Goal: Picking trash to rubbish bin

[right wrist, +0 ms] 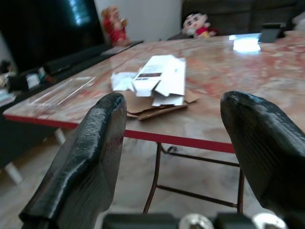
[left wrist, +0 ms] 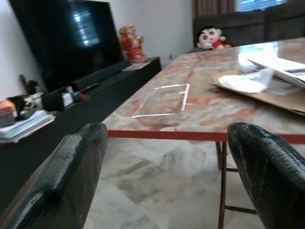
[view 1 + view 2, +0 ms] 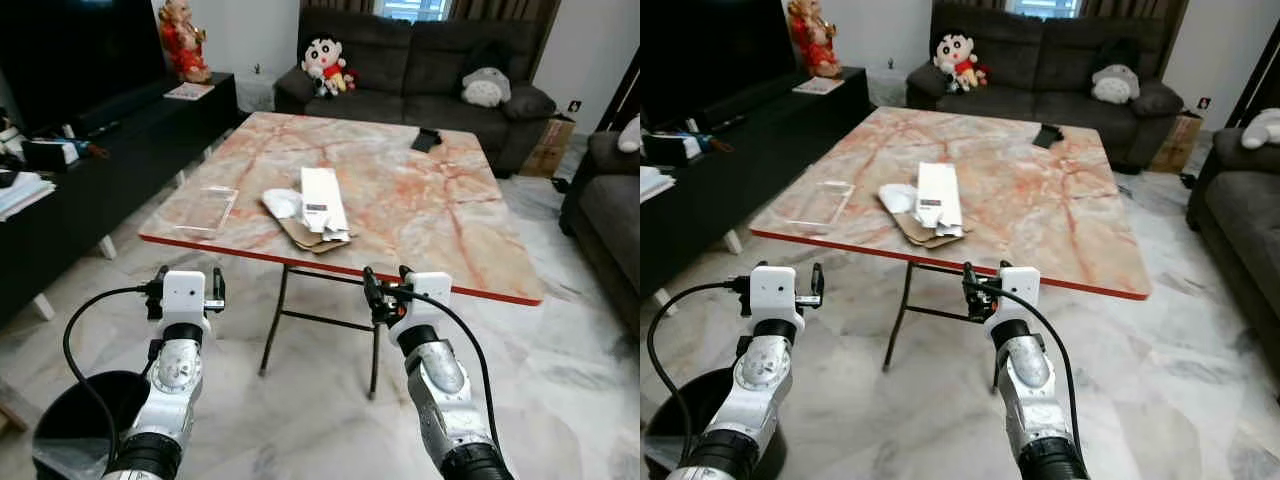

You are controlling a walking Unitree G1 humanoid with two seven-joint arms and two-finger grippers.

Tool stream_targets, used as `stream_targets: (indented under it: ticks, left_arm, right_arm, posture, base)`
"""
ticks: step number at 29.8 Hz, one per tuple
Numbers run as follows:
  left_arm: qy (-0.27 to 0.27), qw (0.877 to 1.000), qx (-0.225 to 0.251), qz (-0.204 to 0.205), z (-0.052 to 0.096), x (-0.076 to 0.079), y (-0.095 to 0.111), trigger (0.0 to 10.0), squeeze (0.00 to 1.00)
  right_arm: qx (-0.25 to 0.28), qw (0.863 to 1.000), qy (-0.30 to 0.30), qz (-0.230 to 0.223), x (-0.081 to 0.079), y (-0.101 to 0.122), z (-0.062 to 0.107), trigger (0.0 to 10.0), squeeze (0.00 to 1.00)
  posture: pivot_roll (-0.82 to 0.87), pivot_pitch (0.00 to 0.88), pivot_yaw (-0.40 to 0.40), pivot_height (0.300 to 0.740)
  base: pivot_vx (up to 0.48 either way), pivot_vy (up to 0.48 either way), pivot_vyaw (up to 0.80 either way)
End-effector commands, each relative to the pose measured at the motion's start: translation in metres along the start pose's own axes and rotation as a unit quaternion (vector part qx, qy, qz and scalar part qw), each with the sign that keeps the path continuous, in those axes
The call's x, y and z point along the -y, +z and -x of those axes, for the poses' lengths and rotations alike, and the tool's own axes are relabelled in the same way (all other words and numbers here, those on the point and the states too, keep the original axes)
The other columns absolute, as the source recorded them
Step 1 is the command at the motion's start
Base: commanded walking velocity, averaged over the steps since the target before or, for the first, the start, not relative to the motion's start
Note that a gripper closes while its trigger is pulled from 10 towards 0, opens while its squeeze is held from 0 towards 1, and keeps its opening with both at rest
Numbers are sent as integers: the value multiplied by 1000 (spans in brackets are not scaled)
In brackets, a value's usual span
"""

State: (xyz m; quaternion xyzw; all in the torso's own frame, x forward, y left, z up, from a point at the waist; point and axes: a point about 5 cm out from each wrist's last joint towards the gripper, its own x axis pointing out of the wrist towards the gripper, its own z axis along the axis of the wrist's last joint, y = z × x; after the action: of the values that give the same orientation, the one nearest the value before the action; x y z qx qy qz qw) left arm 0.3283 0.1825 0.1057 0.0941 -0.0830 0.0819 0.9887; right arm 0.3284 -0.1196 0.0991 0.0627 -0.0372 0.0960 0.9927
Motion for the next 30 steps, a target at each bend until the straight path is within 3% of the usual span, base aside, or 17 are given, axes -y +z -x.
stream_targets:
  ticks: [1,16,24,30]
  left_arm:
    - [-17,1000,13,3,-3,10,8,10000,0]
    - [-44,998,22,29,-2,25,19,10000,0]
    - [-39,999,19,30,-2,24,19,10000,0]
    - [-35,999,16,29,-3,22,18,10000,0]
  right_arm:
    - [-2,1000,-16,-4,8,0,2,10000,0]
    - [-4,1000,-15,-2,7,1,1,10000,0]
    - [-9,1000,-18,13,17,0,3,10000,0]
    - [-8,1000,-15,14,15,1,2,10000,0]
  posture:
    - [154,0,-32,740]
    - [169,0,-31,740]
    - [168,0,-35,740]
    - [166,0,-37,740]
  base:
    - [0,386,0]
    - [0,25,0]
    - [386,0,0]
    - [451,0,0]
